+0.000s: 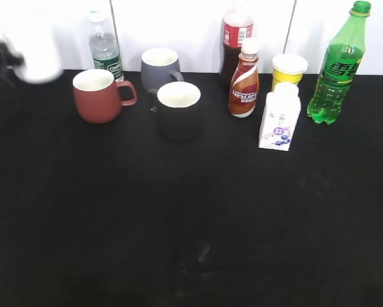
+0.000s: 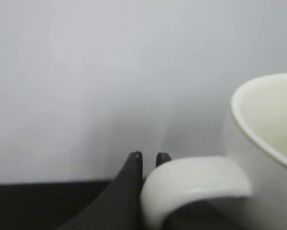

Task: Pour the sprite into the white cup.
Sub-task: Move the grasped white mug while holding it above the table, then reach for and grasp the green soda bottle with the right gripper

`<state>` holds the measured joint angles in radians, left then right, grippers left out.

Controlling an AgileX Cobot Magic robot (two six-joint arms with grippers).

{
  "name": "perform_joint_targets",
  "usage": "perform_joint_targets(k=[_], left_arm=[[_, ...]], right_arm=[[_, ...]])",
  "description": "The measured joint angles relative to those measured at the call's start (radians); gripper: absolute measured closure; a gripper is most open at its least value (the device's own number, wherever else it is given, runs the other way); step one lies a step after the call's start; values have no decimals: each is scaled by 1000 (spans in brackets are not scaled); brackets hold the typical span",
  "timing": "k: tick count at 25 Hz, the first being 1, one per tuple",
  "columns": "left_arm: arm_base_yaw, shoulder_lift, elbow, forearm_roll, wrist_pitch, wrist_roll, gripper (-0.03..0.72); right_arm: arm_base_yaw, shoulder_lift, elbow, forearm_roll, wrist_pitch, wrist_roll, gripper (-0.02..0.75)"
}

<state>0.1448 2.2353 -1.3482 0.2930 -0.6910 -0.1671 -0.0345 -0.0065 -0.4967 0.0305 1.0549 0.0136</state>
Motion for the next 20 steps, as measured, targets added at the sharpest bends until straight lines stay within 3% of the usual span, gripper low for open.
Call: perform_joint_targets(k=[2, 4, 7, 8, 11, 14, 18, 20], left_arm=[[0, -159, 171, -2, -34, 0, 627], [-12, -402, 452, -1, -113, 0, 627], [-46, -636, 716, 9, -180, -3, 627], [-90, -741, 838, 12, -193, -4, 627], [-226, -776, 981, 29, -240, -5, 627], [-319, -776, 991, 52, -254, -5, 627], [-335, -776, 991, 63, -254, -7, 627], [-335, -776, 991, 70, -254, -7, 627]], right_arm=[[0, 0, 0, 0, 0, 0, 181], [0, 0, 0, 0, 0, 0, 181], [0, 10, -4, 0, -4, 0, 181], [0, 63, -18, 0, -106, 0, 181], [0, 292, 49, -1, -567, -2, 181], [0, 696, 186, -4, -1213, -3, 181], [0, 1365, 198, -100, -1923, -3, 181], [0, 1651, 122, -116, -2065, 1, 118]])
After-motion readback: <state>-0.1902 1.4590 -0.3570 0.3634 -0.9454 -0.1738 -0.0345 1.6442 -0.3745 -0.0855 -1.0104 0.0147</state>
